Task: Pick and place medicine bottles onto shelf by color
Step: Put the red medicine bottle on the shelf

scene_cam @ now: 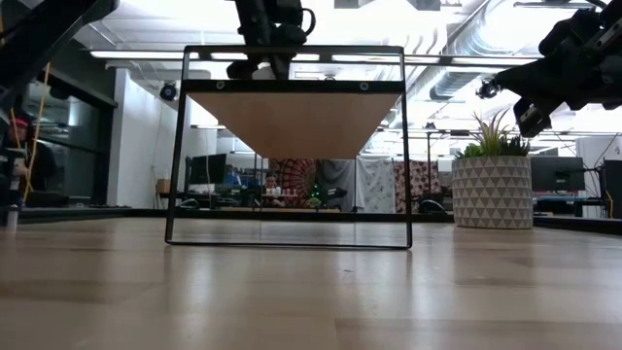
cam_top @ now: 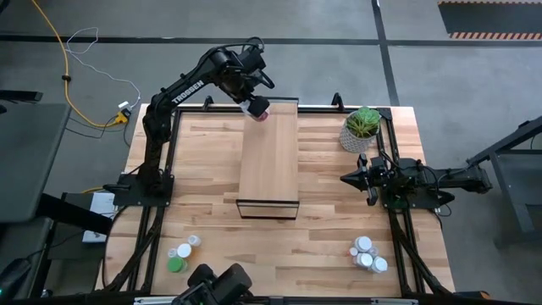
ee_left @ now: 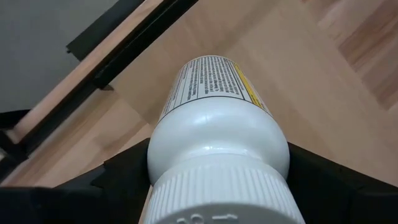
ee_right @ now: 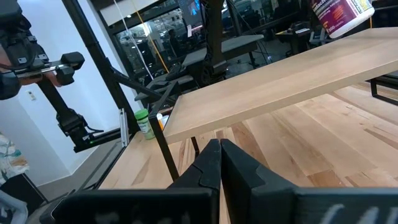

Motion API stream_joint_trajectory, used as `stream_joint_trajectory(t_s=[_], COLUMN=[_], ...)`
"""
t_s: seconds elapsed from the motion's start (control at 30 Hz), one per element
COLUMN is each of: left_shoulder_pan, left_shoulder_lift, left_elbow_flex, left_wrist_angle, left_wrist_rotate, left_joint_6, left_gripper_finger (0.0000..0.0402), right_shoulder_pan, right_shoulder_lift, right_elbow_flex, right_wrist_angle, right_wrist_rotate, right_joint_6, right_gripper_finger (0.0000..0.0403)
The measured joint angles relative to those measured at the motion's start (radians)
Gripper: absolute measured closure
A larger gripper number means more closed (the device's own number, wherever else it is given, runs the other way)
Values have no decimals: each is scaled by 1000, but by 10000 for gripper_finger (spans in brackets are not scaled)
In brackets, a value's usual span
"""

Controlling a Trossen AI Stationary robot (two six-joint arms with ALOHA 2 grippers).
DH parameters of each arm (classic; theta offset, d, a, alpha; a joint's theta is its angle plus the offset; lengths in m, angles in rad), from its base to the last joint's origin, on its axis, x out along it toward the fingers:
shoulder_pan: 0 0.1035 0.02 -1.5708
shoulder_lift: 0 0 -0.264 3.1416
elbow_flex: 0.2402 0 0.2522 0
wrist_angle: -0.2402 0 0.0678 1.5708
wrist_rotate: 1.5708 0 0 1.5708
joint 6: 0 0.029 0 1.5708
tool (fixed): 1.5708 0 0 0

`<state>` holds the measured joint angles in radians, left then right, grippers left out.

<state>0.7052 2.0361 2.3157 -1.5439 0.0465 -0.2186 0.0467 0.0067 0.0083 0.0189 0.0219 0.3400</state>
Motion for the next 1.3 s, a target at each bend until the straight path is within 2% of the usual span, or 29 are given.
stream_joint_trajectory(t_s=[0.13, 0.47, 0.7, 0.93, 1.07, 1.3], left_shoulder_pan=[0, 2, 2, 0, 0, 1], left_shoulder_lift=[2, 2, -3, -2, 1, 5], left_elbow_flex=[0, -2, -69, -75, -77, -79], left_wrist_angle=[-13, -8, -7, 13, 17, 14], left_wrist_rotate=[-40, -34, -32, -35, -46, -59], left_joint_6=[20, 47, 47, 47, 47, 77], left_gripper_finger=[98, 98, 98, 97, 83, 28], right_shoulder_pan=[0, 0, 0, 0, 0, 0], right_shoulder_lift=[0, 0, 0, 0, 0, 0], right_elbow_flex=[0, 0, 0, 0, 0, 0], right_wrist_angle=[0, 0, 0, 0, 0, 0], right_wrist_rotate=[0, 0, 0, 0, 0, 0], right_joint_6=[0, 0, 0, 0, 0, 0], right_gripper_finger=[402, 402, 402, 402, 402, 402])
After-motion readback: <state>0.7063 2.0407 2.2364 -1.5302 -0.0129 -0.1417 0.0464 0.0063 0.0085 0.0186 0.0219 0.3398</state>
